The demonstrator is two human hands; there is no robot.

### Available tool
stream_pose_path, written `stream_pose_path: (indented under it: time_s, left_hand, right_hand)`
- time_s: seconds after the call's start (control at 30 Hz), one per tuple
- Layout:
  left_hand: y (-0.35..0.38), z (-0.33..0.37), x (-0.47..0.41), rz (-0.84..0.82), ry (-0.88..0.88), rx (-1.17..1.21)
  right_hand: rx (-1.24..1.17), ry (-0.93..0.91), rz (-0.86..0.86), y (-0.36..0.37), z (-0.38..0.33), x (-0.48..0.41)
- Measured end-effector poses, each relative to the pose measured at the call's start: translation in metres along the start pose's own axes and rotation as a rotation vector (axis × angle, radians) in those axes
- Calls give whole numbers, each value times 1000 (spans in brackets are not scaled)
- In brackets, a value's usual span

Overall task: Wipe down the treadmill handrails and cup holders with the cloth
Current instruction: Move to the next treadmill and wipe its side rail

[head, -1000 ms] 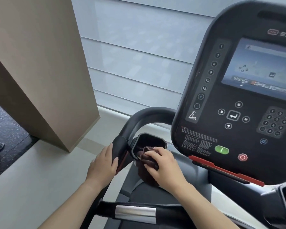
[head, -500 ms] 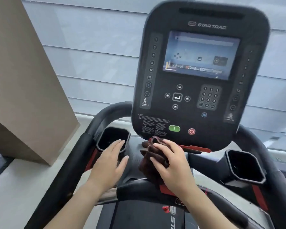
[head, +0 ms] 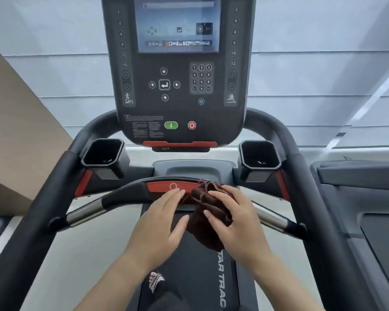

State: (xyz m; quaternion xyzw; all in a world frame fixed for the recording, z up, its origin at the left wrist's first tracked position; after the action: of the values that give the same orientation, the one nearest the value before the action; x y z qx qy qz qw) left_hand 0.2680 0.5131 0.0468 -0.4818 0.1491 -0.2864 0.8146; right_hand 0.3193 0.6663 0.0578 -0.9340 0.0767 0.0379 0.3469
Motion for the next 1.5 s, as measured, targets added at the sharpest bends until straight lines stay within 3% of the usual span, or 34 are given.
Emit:
stream_pose_path:
  time_s: [0.37,0.6,0.93,1.5]
  left_hand:
    - [44,47,65,-183,73,-78]
    - [50,44,130,-243,177,-139]
    - [68,35,250,-351,298,-90]
    - [117,148,345,-473,598,-98]
  right_hand:
    - [-107,211,107,-10,29,120]
    - [-90,269,241,10,-4,196]
    - [-41,433,293,77,-64,321]
    - [37,645,498,52,-83,499]
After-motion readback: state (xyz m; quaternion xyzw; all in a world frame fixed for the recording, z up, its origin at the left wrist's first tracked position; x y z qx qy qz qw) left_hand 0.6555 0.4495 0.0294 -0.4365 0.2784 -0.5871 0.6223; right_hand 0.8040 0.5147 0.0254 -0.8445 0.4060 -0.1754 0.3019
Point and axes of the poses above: each hand's wrist, its own x-axis away from the middle knuckle, its own y-axis out of the palm, z = x × y, the point moved 10 cm from there along -x, towards the middle knuckle, and after that the axes turned 10 degrees about -z, right-handed, at the moved point
